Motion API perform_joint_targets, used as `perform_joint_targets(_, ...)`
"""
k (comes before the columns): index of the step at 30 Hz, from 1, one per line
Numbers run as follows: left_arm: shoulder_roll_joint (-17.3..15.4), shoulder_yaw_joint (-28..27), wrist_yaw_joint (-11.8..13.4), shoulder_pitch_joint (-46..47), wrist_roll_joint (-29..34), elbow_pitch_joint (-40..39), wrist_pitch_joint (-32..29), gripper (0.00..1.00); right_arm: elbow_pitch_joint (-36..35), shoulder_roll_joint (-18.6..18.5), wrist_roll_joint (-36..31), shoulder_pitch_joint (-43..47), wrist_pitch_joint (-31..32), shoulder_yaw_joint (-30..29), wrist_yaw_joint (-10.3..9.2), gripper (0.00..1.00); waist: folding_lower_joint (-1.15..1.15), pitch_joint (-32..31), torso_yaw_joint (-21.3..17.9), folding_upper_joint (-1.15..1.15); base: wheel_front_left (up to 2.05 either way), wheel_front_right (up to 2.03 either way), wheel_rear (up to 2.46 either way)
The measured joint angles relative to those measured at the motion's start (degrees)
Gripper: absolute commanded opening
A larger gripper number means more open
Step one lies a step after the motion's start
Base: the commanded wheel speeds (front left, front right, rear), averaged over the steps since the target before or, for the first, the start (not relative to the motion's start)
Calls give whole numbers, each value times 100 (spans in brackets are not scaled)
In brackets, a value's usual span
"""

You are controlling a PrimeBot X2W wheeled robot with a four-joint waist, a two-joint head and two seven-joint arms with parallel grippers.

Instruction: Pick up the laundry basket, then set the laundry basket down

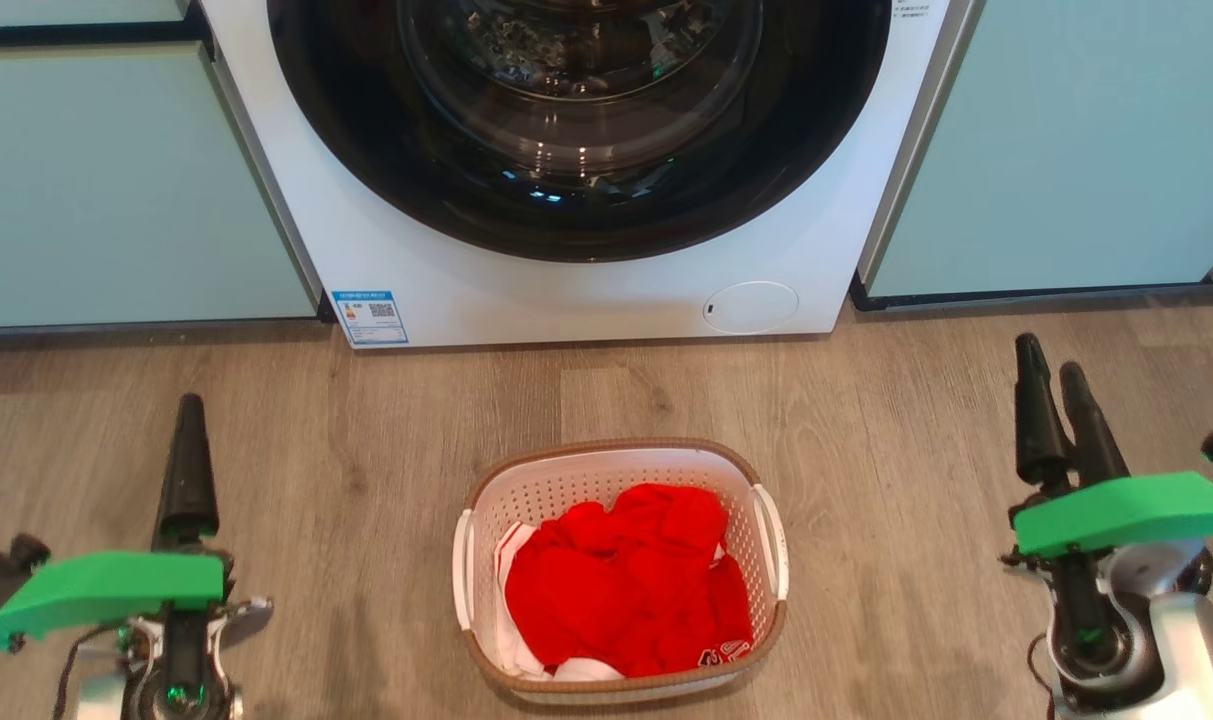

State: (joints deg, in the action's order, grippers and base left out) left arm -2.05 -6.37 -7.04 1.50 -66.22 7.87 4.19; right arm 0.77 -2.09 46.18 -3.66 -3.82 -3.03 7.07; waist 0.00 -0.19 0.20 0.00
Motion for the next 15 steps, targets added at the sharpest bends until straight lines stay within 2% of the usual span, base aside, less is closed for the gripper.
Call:
perform_joint_targets(6, 0, 183, 215, 22, 1025, -544, 97, 100, -115, -43, -648, -111, -118, 182, 0, 100, 0, 23, -10, 0, 0, 0, 0)
perform_joint_targets(10, -3, 580, 698, 127, 1768, -934, 152, 100, -186, -122, -1101, -115, -190, 346, 0, 100, 0, 43, -24, 0, 0, 0, 0)
perform_joint_targets(15, -4, 1078, 995, 133, 2563, -1085, 246, 100, -294, -192, -1637, -146, -267, 485, 1, 100, 0, 47, -34, 0, 0, 0, 0)
